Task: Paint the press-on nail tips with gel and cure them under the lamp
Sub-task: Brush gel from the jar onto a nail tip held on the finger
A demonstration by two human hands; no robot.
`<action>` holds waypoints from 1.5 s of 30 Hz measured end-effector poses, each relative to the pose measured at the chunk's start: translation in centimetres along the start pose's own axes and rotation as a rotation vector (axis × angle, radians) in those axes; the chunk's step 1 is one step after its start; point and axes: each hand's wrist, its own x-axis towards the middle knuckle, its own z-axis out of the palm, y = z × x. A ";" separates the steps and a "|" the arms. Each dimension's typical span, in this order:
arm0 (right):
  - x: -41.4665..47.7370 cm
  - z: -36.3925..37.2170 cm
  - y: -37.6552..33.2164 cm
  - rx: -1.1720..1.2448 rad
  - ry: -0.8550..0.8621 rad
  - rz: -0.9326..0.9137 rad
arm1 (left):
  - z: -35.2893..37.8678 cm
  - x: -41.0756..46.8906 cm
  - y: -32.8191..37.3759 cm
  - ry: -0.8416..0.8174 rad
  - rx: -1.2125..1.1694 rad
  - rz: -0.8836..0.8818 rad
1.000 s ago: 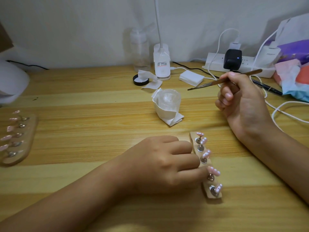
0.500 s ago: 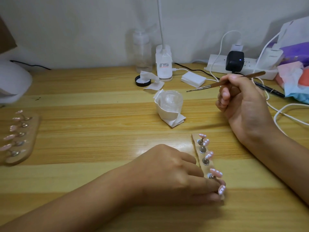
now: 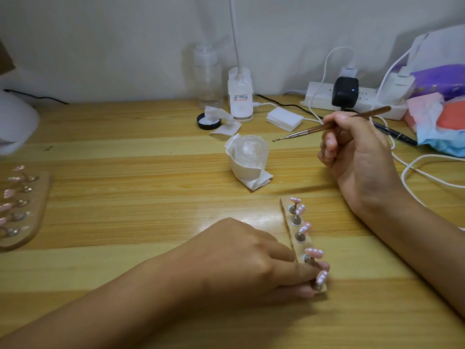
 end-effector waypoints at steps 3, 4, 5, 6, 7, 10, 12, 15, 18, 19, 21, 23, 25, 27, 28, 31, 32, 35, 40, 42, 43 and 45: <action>-0.1 0.1 0.0 -0.006 0.000 0.005 | 0.1 -0.1 0.0 0.002 -0.075 -0.031; 0.0 0.1 0.0 -0.003 0.005 0.011 | 0.1 0.0 -0.1 -0.003 -0.110 -0.053; 0.0 0.1 0.0 0.003 0.013 0.019 | 0.0 0.0 -0.2 -0.012 -0.150 -0.075; 0.0 0.1 0.0 0.011 0.021 0.030 | 0.0 0.0 -0.2 -0.024 -0.192 -0.095; 0.0 0.0 -0.1 0.023 0.032 0.043 | 0.0 0.1 -0.3 -0.040 -0.229 -0.117; 0.1 0.0 -0.3 0.066 0.074 0.075 | -0.2 0.2 -0.3 -0.086 -0.287 -0.177; 0.1 -0.1 -0.3 0.074 0.090 0.083 | -0.2 0.2 -0.2 -0.086 -0.276 -0.184; -0.1 -0.1 -0.3 0.065 0.086 0.073 | -0.1 0.1 0.3 -0.018 -0.219 -0.180; -0.2 -0.1 -0.2 0.033 0.061 0.038 | 0.5 0.2 1.1 0.094 -0.087 -0.117; -0.2 0.0 -0.1 0.021 0.050 0.025 | 0.7 0.3 1.2 0.119 -0.048 -0.095; -0.2 0.0 0.1 -0.006 0.020 -0.006 | 0.9 0.3 1.2 0.174 -0.011 -0.044; -0.4 0.0 0.1 -0.044 -0.010 -0.052 | 1.0 0.2 1.1 0.203 0.076 0.029; -0.7 0.0 0.2 -0.101 -0.034 -0.113 | 0.9 0.1 1.1 0.232 0.154 0.106; -1.1 0.2 0.1 -0.169 -0.052 -0.189 | 0.5 0.2 1.1 0.311 0.029 0.106; -1.3 0.4 0.1 -0.205 -0.064 -0.229 | 0.3 0.3 1.0 0.365 -0.125 0.064; -1.8 0.7 0.3 -0.339 -0.105 -0.330 | -0.3 0.6 -0.3 0.563 -0.662 -0.244; -1.9 0.8 0.3 -0.380 -0.123 -0.350 | -0.4 0.6 -1.0 0.653 -0.792 -0.397; -2.0 0.9 0.5 -0.418 -0.151 -0.341 | -0.5 0.7 -3.2 0.835 -1.020 -0.838; -2.0 1.3 0.6 -0.396 -0.169 -0.277 | -0.8 1.2 -4.1 0.795 -1.352 -0.954; -2.0 1.4 0.7 -0.422 -0.197 -0.263 | -1.0 1.2 -4.3 0.756 -1.422 -0.915; -2.1 1.4 0.7 -0.436 -0.213 -0.259 | -1.1 1.2 -4.4 0.742 -1.450 -0.906; -2.2 1.5 0.7 -0.456 -0.244 -0.252 | -1.3 1.1 -4.4 0.699 -1.470 -0.891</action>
